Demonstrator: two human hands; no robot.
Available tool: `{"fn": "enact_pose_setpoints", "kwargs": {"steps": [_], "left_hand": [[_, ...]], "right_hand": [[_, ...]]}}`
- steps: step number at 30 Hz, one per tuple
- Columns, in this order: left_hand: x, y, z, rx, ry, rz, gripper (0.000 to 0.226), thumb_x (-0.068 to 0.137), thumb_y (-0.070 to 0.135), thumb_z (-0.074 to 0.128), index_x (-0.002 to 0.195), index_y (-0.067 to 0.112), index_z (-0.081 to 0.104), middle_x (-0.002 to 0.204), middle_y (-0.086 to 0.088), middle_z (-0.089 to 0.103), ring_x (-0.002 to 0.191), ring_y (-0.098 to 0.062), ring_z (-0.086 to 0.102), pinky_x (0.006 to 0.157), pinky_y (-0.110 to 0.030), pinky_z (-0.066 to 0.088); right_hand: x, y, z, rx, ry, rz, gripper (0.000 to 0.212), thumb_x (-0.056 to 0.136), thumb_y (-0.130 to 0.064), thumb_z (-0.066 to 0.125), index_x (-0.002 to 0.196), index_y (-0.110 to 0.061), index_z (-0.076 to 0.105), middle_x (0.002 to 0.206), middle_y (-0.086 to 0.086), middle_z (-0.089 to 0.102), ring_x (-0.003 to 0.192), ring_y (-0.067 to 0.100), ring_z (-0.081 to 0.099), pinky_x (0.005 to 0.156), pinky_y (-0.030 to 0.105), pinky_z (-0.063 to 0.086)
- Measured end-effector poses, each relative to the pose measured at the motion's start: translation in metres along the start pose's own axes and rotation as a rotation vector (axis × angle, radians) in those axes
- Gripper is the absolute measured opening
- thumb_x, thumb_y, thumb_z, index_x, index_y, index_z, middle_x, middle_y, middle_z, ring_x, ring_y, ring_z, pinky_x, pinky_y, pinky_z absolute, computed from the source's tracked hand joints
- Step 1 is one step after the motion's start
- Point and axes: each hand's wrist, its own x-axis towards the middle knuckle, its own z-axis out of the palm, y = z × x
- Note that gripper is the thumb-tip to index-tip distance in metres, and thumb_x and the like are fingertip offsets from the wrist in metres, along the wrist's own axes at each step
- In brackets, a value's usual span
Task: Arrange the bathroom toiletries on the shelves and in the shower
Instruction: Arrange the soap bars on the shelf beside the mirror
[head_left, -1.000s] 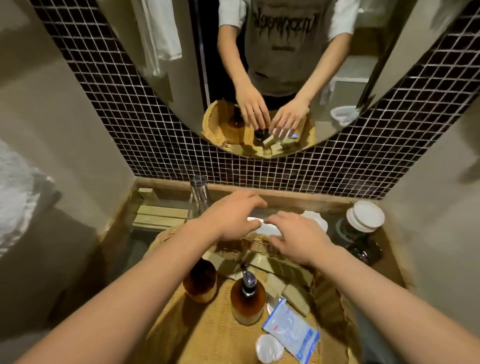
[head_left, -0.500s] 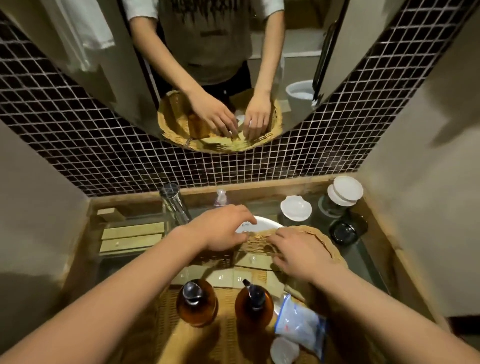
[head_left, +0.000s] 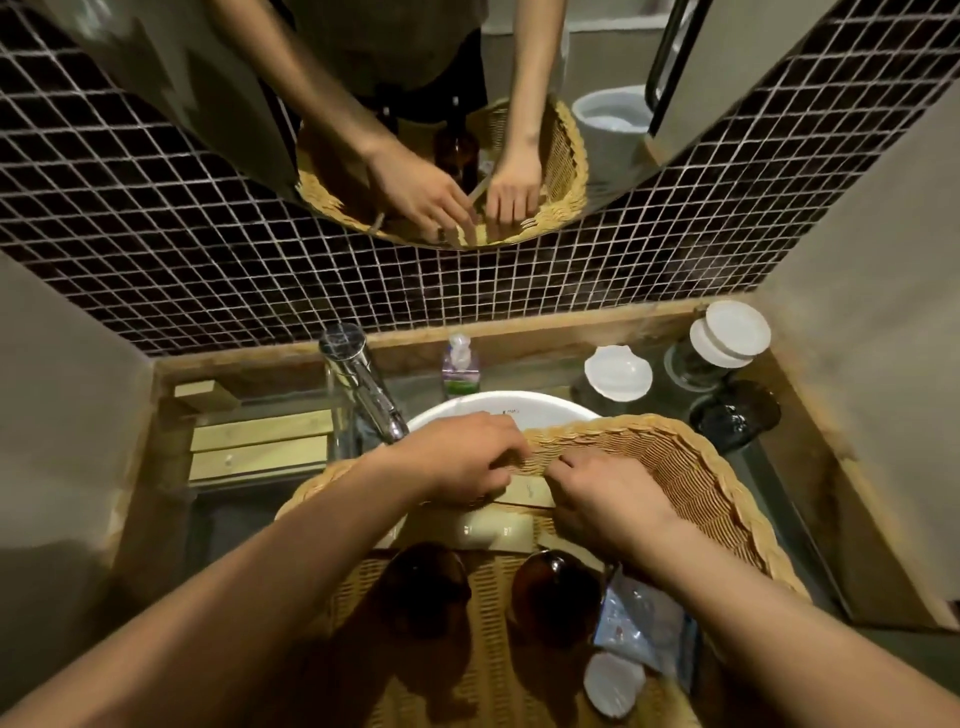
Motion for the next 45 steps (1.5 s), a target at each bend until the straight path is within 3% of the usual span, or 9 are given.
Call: {"fn": "enact_pose_setpoints", "kwargs": {"steps": [10, 13, 16, 22, 28, 33, 37, 45], "left_hand": [[-0.009, -0.002, 0.003, -0.017, 0.074, 0.008, 0.039, 0.09, 0.037, 0.057, 0.129, 0.03, 0.057, 0.128, 0.006, 0.057, 0.119, -0.016, 0.05, 0.1, -0.038, 0.042], [-0.014, 0.0, -0.002, 0.011, 0.111, 0.022, 0.044, 0.087, 0.043, 0.062, 0.128, 0.028, 0.058, 0.122, 0.006, 0.059, 0.115, -0.015, 0.051, 0.092, -0.032, 0.042], [-0.022, 0.005, -0.011, 0.029, 0.218, 0.028, 0.044, 0.082, 0.049, 0.065, 0.121, 0.029, 0.06, 0.111, 0.01, 0.061, 0.104, -0.012, 0.055, 0.082, -0.032, 0.046], [-0.049, -0.002, -0.033, 0.162, 0.452, 0.002, 0.031, 0.084, 0.043, 0.063, 0.111, 0.026, 0.062, 0.105, 0.007, 0.065, 0.101, -0.015, 0.06, 0.087, -0.035, 0.043], [-0.102, -0.028, -0.059, 0.194, 0.579, -0.175, 0.035, 0.083, 0.044, 0.065, 0.114, 0.027, 0.061, 0.11, 0.008, 0.064, 0.103, -0.014, 0.058, 0.092, -0.036, 0.043], [-0.152, -0.057, -0.076, 0.187, 0.658, -0.354, 0.039, 0.086, 0.044, 0.062, 0.122, 0.029, 0.059, 0.116, 0.009, 0.062, 0.109, -0.011, 0.055, 0.099, -0.037, 0.041], [-0.181, -0.083, -0.081, 0.18, 0.676, -0.48, 0.041, 0.089, 0.044, 0.062, 0.128, 0.032, 0.057, 0.121, 0.011, 0.06, 0.115, -0.01, 0.05, 0.103, -0.037, 0.037], [-0.206, -0.136, -0.064, 0.178, 0.641, -0.594, 0.042, 0.09, 0.04, 0.061, 0.131, 0.032, 0.055, 0.124, 0.006, 0.061, 0.116, -0.014, 0.05, 0.098, -0.034, 0.032]], "right_hand": [[0.001, -0.011, -0.014, -0.023, 0.095, 0.004, 0.031, 0.084, -0.044, 0.052, 0.104, -0.021, 0.059, 0.099, 0.0, 0.062, 0.093, 0.023, 0.06, 0.069, 0.034, 0.047], [0.001, -0.01, -0.03, -0.008, 0.143, 0.026, 0.037, 0.084, -0.047, 0.049, 0.109, -0.023, 0.06, 0.097, -0.001, 0.06, 0.094, 0.021, 0.058, 0.066, 0.032, 0.044], [0.004, -0.01, -0.045, 0.002, 0.162, 0.021, 0.045, 0.084, -0.051, 0.045, 0.118, -0.025, 0.059, 0.103, -0.003, 0.06, 0.099, 0.019, 0.057, 0.067, 0.034, 0.046], [0.024, -0.027, -0.077, 0.026, 0.249, -0.054, 0.048, 0.085, -0.051, 0.047, 0.124, -0.026, 0.057, 0.105, -0.004, 0.06, 0.101, 0.018, 0.057, 0.067, 0.036, 0.049], [0.062, -0.054, -0.117, 0.011, 0.322, -0.218, 0.047, 0.085, -0.048, 0.056, 0.126, -0.025, 0.057, 0.112, -0.004, 0.061, 0.104, 0.019, 0.058, 0.067, 0.035, 0.05], [0.1, -0.084, -0.15, -0.042, 0.373, -0.348, 0.047, 0.087, -0.052, 0.051, 0.127, -0.028, 0.056, 0.107, -0.009, 0.056, 0.099, 0.013, 0.055, 0.062, 0.029, 0.046], [0.133, -0.115, -0.163, -0.038, 0.367, -0.437, 0.045, 0.087, -0.052, 0.051, 0.125, -0.028, 0.055, 0.105, -0.008, 0.053, 0.098, 0.015, 0.054, 0.066, 0.033, 0.05], [0.191, -0.156, -0.158, -0.088, 0.276, -0.527, 0.047, 0.088, -0.052, 0.054, 0.125, -0.022, 0.056, 0.103, -0.004, 0.049, 0.093, 0.017, 0.055, 0.066, 0.036, 0.053]]}}
